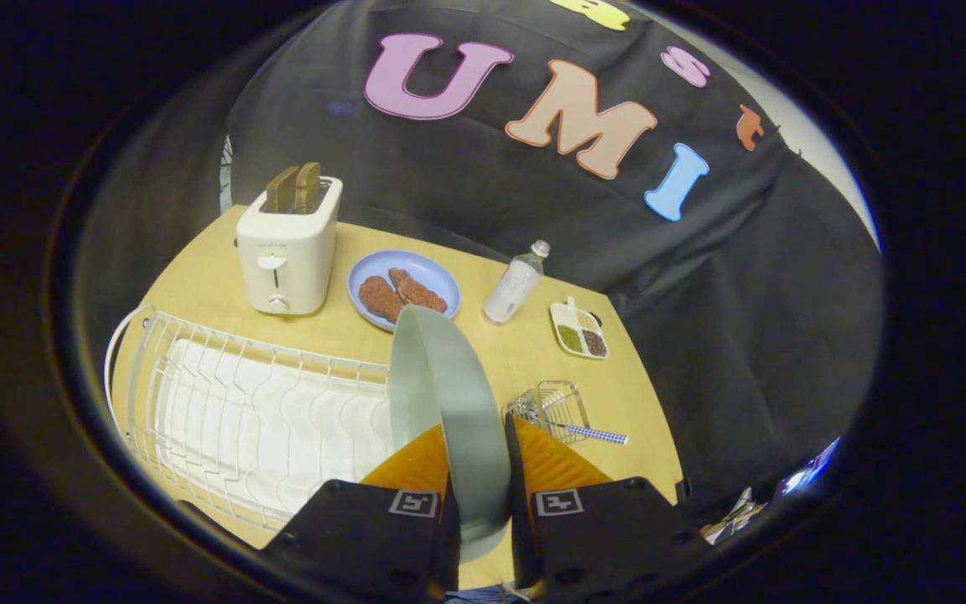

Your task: Take the plate from the dish rack, then take the spoon from the basket and place it into the plate.

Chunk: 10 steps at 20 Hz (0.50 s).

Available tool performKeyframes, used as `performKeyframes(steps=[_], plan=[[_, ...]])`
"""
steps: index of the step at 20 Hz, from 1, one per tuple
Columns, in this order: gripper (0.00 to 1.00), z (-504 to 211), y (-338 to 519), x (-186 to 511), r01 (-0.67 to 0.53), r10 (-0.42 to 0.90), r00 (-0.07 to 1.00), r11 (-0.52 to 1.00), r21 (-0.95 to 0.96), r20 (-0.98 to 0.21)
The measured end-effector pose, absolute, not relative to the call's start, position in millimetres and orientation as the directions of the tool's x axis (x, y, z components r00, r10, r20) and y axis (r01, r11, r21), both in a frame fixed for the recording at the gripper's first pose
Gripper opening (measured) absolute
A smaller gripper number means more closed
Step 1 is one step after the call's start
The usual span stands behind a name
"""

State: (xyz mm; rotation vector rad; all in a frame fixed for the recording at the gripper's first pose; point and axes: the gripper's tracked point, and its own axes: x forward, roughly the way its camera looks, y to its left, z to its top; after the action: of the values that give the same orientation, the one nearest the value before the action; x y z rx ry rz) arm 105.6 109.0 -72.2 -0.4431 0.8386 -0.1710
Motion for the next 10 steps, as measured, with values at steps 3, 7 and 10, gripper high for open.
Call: performKeyframes(steps=[3,7,10], plan=[[0.28,-67.4,103.3,102.4,-0.022,-0.338,0.663,0.883,-0.468,-0.668],[0.28,-46.9,97.6,104.6,0.016,-0.312,0.706,0.905,-0.426,-0.636],[0.28,-17.7,93.8,104.1,0.068,-0.266,0.769,0.938,-0.339,-0.581]])
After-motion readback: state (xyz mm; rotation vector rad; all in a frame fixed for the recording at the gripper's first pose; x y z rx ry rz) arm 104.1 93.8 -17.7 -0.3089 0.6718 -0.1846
